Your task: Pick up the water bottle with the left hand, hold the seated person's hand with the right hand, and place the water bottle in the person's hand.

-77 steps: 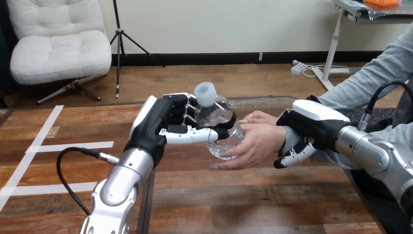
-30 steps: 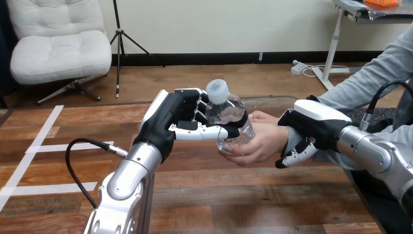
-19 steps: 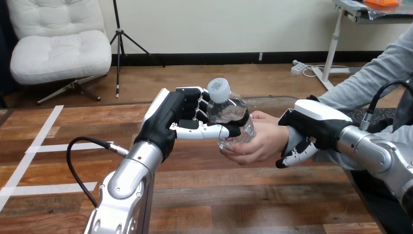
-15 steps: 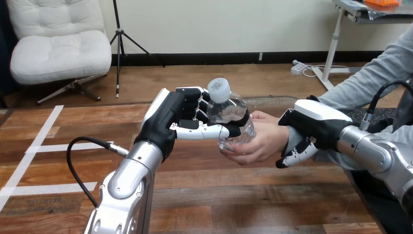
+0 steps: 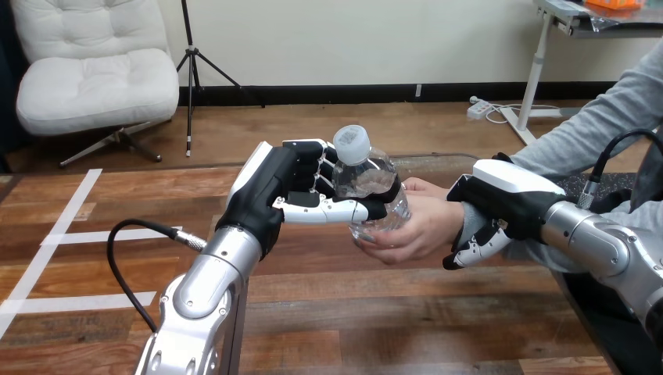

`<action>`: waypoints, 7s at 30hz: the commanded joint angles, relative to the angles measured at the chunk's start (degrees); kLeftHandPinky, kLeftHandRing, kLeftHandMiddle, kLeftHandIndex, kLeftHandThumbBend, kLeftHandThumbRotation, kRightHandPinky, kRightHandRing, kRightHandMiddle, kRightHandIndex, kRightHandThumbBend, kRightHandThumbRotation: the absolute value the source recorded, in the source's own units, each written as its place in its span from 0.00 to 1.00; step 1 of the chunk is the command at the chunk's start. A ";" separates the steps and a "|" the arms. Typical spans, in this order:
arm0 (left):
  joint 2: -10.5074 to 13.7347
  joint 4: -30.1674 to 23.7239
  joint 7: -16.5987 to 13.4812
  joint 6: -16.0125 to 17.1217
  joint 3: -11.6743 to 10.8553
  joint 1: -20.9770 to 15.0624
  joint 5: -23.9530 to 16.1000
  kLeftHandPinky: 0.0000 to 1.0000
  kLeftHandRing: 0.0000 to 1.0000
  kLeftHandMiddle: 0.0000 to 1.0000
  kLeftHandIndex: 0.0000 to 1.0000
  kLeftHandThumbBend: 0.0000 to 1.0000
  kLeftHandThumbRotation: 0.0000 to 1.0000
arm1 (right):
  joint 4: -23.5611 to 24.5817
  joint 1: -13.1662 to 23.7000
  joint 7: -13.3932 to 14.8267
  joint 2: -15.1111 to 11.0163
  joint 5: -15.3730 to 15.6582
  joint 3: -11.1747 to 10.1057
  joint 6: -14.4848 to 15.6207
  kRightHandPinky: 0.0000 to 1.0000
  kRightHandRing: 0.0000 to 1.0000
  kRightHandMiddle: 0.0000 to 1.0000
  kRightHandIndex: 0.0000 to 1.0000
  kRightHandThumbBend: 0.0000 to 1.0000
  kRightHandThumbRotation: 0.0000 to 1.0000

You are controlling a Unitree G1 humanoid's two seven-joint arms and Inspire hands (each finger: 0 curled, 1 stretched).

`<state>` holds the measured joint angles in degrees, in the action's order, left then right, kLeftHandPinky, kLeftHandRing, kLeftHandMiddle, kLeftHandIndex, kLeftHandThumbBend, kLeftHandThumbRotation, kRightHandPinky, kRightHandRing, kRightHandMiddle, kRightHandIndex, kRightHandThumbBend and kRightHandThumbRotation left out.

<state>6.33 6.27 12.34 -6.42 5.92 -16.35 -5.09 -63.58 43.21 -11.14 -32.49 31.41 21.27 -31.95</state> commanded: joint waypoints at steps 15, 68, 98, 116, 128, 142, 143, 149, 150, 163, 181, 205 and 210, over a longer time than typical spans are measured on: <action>-0.09 -2.46 1.04 -0.92 -0.03 -3.04 1.17 0.34 0.41 0.45 0.44 0.71 0.00 | 1.92 2.91 0.79 0.11 -1.53 -1.53 -0.98 0.22 0.26 0.30 0.30 0.72 0.00; 3.37 -1.65 5.70 -1.23 1.45 -3.14 -0.67 0.93 0.95 0.96 0.96 1.00 0.87 | 2.36 2.48 1.07 0.06 -1.35 -1.43 -0.81 0.23 0.27 0.31 0.31 0.72 0.00; 0.72 0.12 2.31 2.19 -0.43 -1.83 1.20 1.00 1.00 1.00 1.00 1.00 1.00 | 2.10 2.31 1.14 0.09 -1.47 -1.45 -1.27 0.23 0.27 0.31 0.31 0.72 0.00; 0.20 1.70 1.42 4.83 -0.75 -1.73 1.43 1.00 1.00 1.00 1.00 1.00 1.00 | 2.80 2.49 -0.07 -0.16 -1.05 -1.03 -0.08 0.29 0.33 0.39 0.41 0.73 0.06; 0.10 1.04 1.35 4.43 -0.70 -1.52 1.49 1.00 1.00 1.00 1.00 1.00 1.00 | 4.39 2.51 0.03 -0.77 1.13 0.12 1.02 0.56 0.62 0.66 0.66 0.85 0.37; 0.15 0.60 1.01 4.17 -0.61 -1.36 1.21 1.00 1.00 1.00 1.00 1.00 1.00 | 5.36 2.26 -0.36 -0.78 1.73 -0.05 1.58 0.64 0.76 0.78 0.80 0.99 0.57; 0.14 0.56 1.00 4.18 -0.62 -1.33 1.24 1.00 1.00 1.00 1.00 1.00 1.00 | 5.32 2.27 -0.35 -0.77 1.76 -0.04 1.68 0.64 0.77 0.79 0.80 0.99 0.58; 0.13 0.38 0.93 4.12 -0.65 -1.22 1.30 1.00 1.00 1.00 1.00 1.00 1.00 | 5.19 2.27 -0.45 -0.73 1.64 -0.13 1.92 0.67 0.80 0.81 0.82 1.00 0.63; 0.14 0.35 0.90 4.12 -0.64 -1.21 1.28 1.00 1.00 1.00 1.00 1.00 1.00 | 5.13 2.27 -0.42 -0.72 1.59 -0.17 1.91 0.67 0.81 0.81 0.82 1.00 0.65; 0.27 0.09 0.97 3.88 -0.65 -1.08 1.37 1.00 1.00 1.00 1.00 1.00 1.00 | 4.64 2.22 -1.32 -0.33 0.46 -0.73 2.47 0.72 0.83 0.84 0.86 1.00 0.71; 0.54 -1.28 1.00 3.50 -0.77 -0.37 1.38 1.00 1.00 1.00 0.99 0.99 1.00 | 6.60 1.39 -2.01 -0.89 -0.63 -1.10 2.83 0.78 0.87 0.88 0.89 1.00 0.80; 2.30 -8.70 2.33 3.89 -4.45 4.62 6.61 1.00 1.00 1.00 0.98 1.00 1.00 | 11.22 -4.74 -0.32 -2.26 -10.50 -8.53 -3.84 0.68 0.80 0.85 0.87 1.00 0.90; 2.71 -10.46 2.39 3.95 -5.43 5.83 7.58 1.00 1.00 1.00 0.99 1.00 1.00 | 13.69 -7.16 -0.50 -2.43 -13.28 -10.73 -4.73 0.69 0.80 0.85 0.88 1.00 0.94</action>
<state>7.78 -0.02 14.68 -3.41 2.56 -9.95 1.47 -53.33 36.73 -12.69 -33.72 21.67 14.58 -35.02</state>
